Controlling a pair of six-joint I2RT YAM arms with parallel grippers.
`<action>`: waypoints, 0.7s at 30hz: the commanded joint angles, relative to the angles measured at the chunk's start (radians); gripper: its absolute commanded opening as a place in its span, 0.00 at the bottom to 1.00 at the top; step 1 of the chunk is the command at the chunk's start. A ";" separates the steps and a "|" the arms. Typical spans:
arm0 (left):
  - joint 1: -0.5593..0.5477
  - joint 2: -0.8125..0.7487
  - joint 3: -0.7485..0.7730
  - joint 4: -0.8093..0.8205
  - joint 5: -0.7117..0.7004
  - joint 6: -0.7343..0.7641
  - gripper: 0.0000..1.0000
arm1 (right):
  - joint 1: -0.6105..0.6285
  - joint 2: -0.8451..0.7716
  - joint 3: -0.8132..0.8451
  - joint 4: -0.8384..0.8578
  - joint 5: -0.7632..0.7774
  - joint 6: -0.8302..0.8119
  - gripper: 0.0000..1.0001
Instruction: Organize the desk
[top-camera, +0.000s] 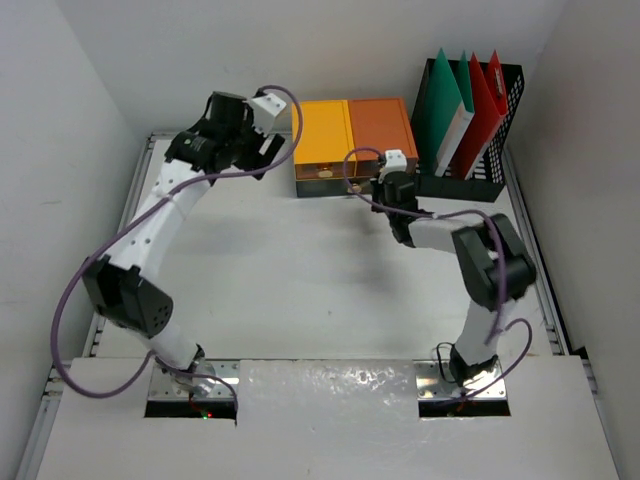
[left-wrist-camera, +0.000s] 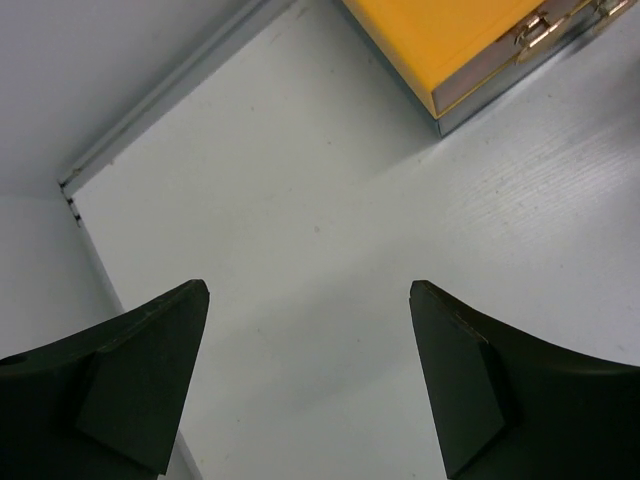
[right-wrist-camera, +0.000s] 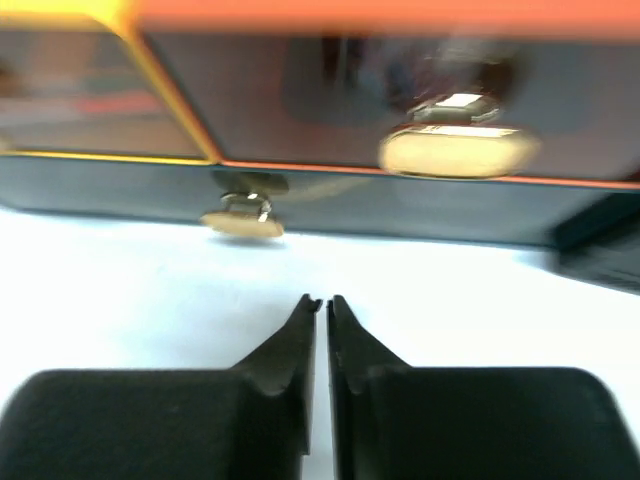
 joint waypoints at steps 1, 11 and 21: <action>0.011 -0.133 -0.114 0.043 -0.030 -0.004 0.81 | -0.005 -0.253 -0.016 -0.237 -0.022 -0.034 0.13; 0.064 -0.568 -0.714 0.066 -0.093 0.020 0.90 | -0.091 -0.770 -0.263 -0.962 0.058 0.132 0.99; 0.080 -0.804 -1.235 0.224 -0.216 0.071 0.97 | -0.111 -1.366 -0.524 -1.131 0.302 0.262 0.99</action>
